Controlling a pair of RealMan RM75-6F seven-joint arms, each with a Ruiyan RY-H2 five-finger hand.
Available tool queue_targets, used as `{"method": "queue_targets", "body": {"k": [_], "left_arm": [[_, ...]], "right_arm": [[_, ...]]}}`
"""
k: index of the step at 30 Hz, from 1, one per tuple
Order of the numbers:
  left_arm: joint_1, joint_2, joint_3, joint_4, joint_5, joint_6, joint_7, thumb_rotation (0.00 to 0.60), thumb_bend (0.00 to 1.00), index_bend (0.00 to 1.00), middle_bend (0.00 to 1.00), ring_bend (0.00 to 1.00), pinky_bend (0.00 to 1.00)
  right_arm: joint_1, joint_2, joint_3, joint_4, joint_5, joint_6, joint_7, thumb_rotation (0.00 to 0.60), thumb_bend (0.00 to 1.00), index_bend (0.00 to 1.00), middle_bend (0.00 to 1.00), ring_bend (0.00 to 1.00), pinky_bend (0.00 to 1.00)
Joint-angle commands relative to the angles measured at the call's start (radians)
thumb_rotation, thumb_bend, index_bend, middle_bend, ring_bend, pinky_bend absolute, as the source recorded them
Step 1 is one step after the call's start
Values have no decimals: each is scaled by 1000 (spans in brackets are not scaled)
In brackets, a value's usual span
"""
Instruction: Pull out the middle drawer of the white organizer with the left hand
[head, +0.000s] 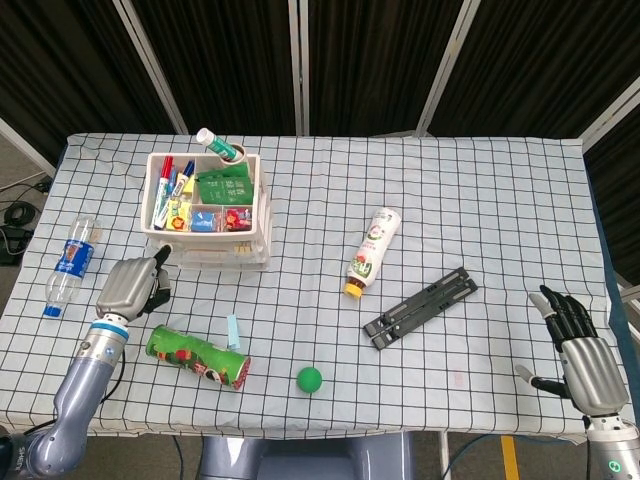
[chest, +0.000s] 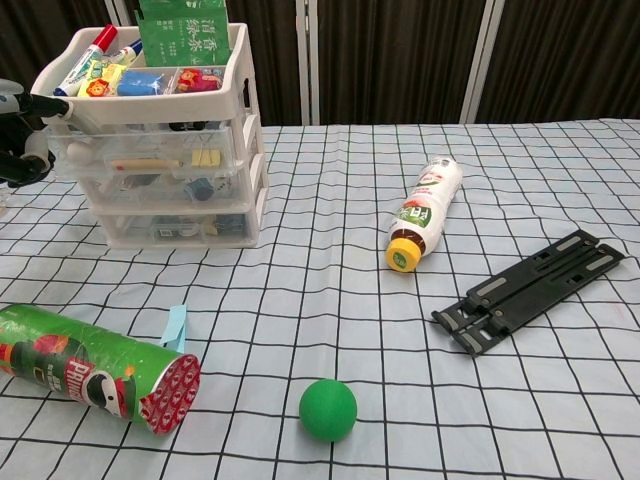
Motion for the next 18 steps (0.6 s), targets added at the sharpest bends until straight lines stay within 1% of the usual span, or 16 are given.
{"method": "queue_targets", "body": {"k": [1,6,18], "left_arm": [[-5,1,2,4,-6,-3,-2,600,1000,202,789,763,687],[-10,4,10,5,-5,-5,-11,600,1000,243,790,763,687],[-1,57,30,-43,34,-46,-88,600,1000,273,791,763,687]], "right_arm": [[0,1,0,-1,0,0,0,600,34,0,0,0,0],[-2,2,1,-2,0,5,2,600,34,0,0,0,0],[-3,0,0,-2,-5,8,-1,600,34,0,0,0,0]]}}
